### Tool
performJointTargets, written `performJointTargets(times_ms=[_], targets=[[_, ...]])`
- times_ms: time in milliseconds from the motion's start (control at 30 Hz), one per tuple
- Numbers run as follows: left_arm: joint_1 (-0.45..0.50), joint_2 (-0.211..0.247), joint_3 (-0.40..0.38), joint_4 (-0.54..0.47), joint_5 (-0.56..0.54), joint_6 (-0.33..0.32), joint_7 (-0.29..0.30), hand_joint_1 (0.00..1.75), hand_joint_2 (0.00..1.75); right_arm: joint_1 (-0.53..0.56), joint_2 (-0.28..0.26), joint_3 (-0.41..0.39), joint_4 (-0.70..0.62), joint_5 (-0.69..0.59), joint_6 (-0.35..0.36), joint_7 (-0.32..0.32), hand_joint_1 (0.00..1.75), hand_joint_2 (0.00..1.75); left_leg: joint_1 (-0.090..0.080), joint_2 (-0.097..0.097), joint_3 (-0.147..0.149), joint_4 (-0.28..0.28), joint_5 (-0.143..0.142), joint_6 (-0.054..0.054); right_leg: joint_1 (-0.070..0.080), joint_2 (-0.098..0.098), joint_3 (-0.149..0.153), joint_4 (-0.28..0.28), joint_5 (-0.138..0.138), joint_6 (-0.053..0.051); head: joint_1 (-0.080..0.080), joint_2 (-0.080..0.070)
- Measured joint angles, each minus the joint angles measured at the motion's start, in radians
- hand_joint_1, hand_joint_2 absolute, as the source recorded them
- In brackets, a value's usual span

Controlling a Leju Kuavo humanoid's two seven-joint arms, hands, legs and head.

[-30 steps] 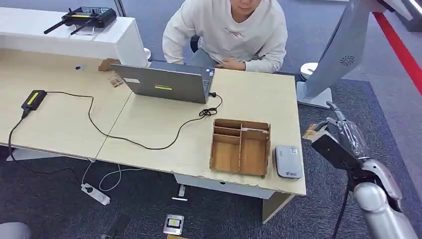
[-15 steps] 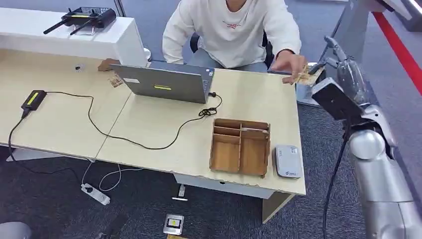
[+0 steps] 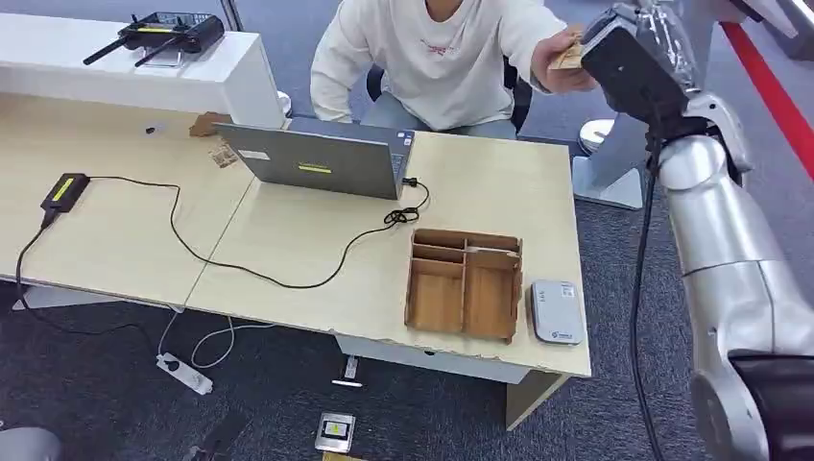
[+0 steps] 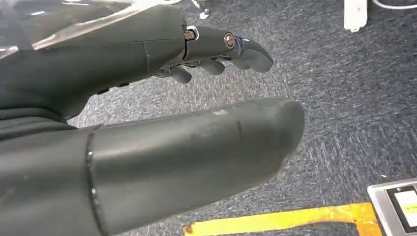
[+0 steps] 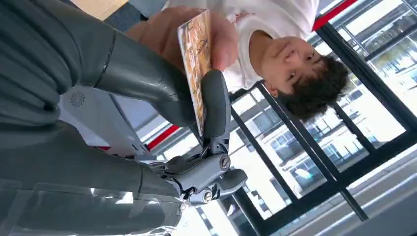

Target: Pass the card to the sensor for recognition and then transmit it.

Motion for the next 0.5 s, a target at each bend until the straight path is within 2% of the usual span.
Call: performJointTargets(times_ms=[100, 133, 300, 333, 500], targets=[[-0.005, 0.004, 0.0, -0.004, -0.008, -0.007, 0.008, 0.0, 0.0, -0.008, 0.009, 0.007, 0.043, 0.003, -0.005, -0.003, 1.75, 1.75, 0.0, 0.0, 0.0, 0.0, 0.0, 0.0, 0.0, 0.0, 0.0, 0.0, 0.0, 0.0, 0.0, 0.0], [-0.007, 0.005, 0.0, -0.004, -0.009, -0.008, 0.01, 0.0, 0.0, -0.008, 0.013, 0.009, 0.056, 0.004, -0.005, -0.003, 0.54, 1.75, 0.0, 0.0, 0.0, 0.0, 0.0, 0.0, 0.0, 0.0, 0.0, 0.0, 0.0, 0.0, 0.0, 0.0], [-0.011, 0.009, 0.0, -0.006, -0.016, -0.014, 0.014, 0.0, 0.0, 0.0, 0.021, 0.017, 0.103, 0.005, -0.023, 0.002, 0.54, 1.75, 0.0, 0.0, 0.0, 0.001, 0.0, 0.0, 0.0, 0.0, 0.0, 0.0, 0.0, 0.0, 0.0, 0.0], [-0.011, 0.009, 0.0, -0.006, -0.017, -0.014, 0.014, 0.0, 0.0, 0.002, 0.022, 0.019, 0.11, 0.006, -0.028, 0.002, 0.0, 1.75, 0.0, 0.0, 0.0, 0.001, 0.0, 0.0, 0.0, 0.0, 0.0, 0.0, 0.0, 0.0, 0.0, 0.0], [-0.012, 0.012, 0.0, -0.007, -0.018, -0.014, 0.012, 0.0, 0.0, 0.009, 0.024, 0.022, 0.132, 0.007, -0.04, 0.002, 0.0, 1.75, 0.0, 0.0, 0.0, 0.001, 0.0, 0.0, 0.0, 0.0, 0.0, 0.0, 0.0, 0.0, 0.0, 0.0]])
